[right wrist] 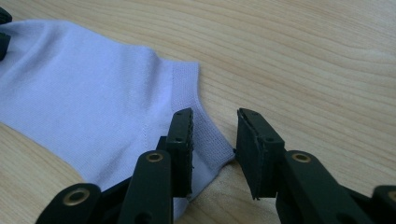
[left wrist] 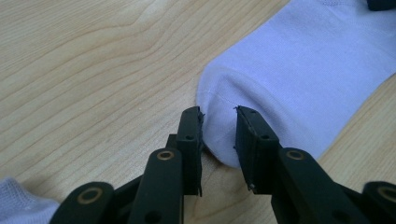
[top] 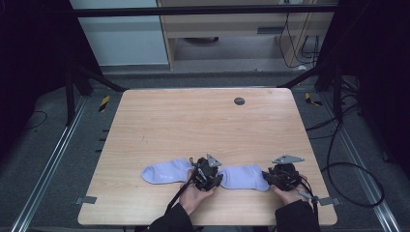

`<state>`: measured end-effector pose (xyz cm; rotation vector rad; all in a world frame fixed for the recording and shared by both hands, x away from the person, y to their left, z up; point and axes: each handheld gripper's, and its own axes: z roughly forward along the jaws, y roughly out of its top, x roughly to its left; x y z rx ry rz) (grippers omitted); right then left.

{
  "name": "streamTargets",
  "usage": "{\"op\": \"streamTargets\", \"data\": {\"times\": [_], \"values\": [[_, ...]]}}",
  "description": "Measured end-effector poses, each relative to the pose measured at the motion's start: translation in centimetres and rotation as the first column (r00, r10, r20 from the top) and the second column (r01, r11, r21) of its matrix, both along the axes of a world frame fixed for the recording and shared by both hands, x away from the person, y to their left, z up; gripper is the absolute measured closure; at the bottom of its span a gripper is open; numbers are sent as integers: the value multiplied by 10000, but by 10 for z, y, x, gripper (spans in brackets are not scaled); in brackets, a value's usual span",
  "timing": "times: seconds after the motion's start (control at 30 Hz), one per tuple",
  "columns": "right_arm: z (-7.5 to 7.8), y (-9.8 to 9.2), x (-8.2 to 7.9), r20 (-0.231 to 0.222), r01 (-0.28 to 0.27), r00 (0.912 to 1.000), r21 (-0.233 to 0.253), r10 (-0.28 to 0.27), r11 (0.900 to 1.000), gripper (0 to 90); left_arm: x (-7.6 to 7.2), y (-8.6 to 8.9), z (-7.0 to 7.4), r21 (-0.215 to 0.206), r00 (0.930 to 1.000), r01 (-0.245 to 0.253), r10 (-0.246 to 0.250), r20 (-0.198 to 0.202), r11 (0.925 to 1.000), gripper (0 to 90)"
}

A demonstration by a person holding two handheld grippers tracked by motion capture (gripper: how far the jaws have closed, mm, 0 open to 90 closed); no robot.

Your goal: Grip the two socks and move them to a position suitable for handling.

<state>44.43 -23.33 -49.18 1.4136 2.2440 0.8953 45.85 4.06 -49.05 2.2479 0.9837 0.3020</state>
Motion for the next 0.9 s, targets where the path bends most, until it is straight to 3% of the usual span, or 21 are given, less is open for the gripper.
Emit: {"op": "streamTargets", "data": {"times": [0.17,0.33,0.53,0.77,0.9], "values": [[-2,2,1,-63,-64,10000,-98,63,9999,701,0,0,0,35,10000,-24,24,-13,10000,772],[0,5,0,-314,-165,9994,10,166,9999,853,-2,-2,1,-29,9999,74,-74,102,10000,876],[16,6,-8,32,-341,9994,323,340,9989,860,-5,9,13,-580,9995,304,-303,21,9979,886],[41,19,-27,579,-883,9948,801,838,9929,861,-16,36,31,-872,9991,418,-413,74,9953,886],[46,31,-33,478,-1127,9930,1007,1083,9885,861,-22,49,35,-867,9988,486,-490,-33,9951,886]]}}
